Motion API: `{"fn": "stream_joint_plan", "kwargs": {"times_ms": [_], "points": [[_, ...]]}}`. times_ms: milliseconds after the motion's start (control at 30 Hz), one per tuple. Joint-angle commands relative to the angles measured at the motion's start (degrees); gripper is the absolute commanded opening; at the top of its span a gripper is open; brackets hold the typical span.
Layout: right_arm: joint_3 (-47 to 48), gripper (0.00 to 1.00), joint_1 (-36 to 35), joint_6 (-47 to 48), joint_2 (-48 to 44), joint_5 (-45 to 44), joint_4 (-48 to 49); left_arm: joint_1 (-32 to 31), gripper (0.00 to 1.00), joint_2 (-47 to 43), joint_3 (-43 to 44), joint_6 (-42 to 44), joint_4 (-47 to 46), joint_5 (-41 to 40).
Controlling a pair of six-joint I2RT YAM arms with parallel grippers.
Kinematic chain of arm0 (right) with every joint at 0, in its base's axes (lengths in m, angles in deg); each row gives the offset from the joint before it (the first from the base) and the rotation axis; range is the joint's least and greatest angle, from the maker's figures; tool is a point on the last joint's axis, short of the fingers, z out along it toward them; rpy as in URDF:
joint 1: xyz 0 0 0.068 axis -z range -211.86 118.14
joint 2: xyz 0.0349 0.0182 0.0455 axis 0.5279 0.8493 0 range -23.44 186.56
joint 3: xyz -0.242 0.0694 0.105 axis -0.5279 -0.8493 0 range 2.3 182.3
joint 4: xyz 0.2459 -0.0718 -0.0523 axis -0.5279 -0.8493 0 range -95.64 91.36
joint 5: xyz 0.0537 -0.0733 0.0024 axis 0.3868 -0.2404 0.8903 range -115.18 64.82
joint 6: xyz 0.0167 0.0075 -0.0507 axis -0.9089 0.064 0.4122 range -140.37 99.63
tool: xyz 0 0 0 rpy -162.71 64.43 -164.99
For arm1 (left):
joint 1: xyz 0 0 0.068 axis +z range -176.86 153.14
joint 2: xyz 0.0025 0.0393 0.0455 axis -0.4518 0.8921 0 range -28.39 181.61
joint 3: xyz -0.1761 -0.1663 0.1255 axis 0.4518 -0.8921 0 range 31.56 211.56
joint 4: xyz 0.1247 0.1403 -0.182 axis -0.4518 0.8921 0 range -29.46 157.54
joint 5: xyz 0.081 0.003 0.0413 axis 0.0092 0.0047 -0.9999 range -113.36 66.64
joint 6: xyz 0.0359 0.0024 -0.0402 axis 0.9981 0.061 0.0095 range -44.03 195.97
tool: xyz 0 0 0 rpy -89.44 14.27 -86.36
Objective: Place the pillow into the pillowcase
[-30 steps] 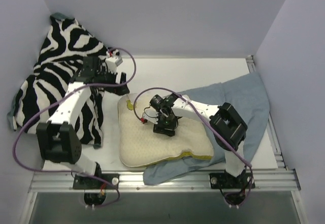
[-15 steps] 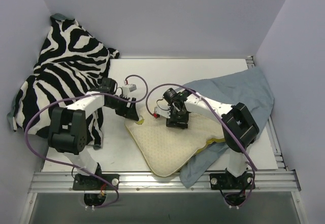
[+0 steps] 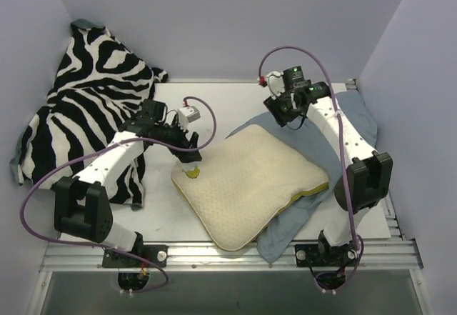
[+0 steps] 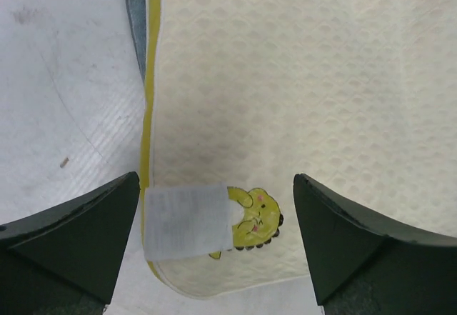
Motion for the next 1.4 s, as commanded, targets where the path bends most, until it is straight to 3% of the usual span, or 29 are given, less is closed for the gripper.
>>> {"fn": "stream_joint_plan", "kwargs": {"times_ms": [0,100,133,233,367,467,767,900,933,1000,1200,1367], "points": [[-4.0,0.43,6.9,-2.9,-3.2,3.4,-10.9,-11.4,0.97,-4.9,0.0,7.2,-6.0,-10.4],[-10.1,0.44,14.9,-0.3,-11.5,8.2,-17.7,-20.9,0.98,-6.8,-1.9,12.3,-11.7,-16.3],[-11.8,0.44,16.8,0.9,-13.7,10.3,-19.7,-27.2,0.97,-5.6,-1.6,13.8,-12.7,-19.5],[-19.8,0.44,23.2,5.7,-21.2,9.9,-24.1,-36.3,0.97,-0.2,1.6,12.3,-16.8,-21.9],[-28.1,0.45,29.3,9.4,-27.4,9.7,-25.0,-42.4,0.97,7.5,5.8,7.2,-24.8,-21.0],[-31.8,0.45,29.5,8.0,-27.4,9.4,-20.5,-45.5,0.97,11.7,7.1,3.3,-31.4,-20.8],[-33.4,0.41,29.3,5.1,-20.9,10.1,-10.9,-48.1,0.97,22.6,15.5,-7.2,-33.2,-19.3],[-33.5,0.18,28.4,5.5,-19.9,10.6,-10.8,-47.8,0.91,25.8,16.3,-10.8,-32.9,-21.2],[-33.6,0.07,27.8,5.8,-20.0,10.5,-10.8,-47.2,0.90,26.2,16.3,-12.5,-32.9,-21.4],[-33.9,0.00,26.9,6.4,-20.7,10.2,-11.0,-46.3,0.86,27.3,16.3,-14.7,-33.2,-20.9],[-31.5,0.00,25.4,6.7,-23.2,12.8,-14.0,-41.5,0.81,27.6,15.2,-23.6,-36.7,-19.0],[-27.6,0.00,21.3,5.6,-30.1,28.1,-24.0,-36.9,0.68,29.1,13.7,-36.2,-42.5,-16.3]]}}
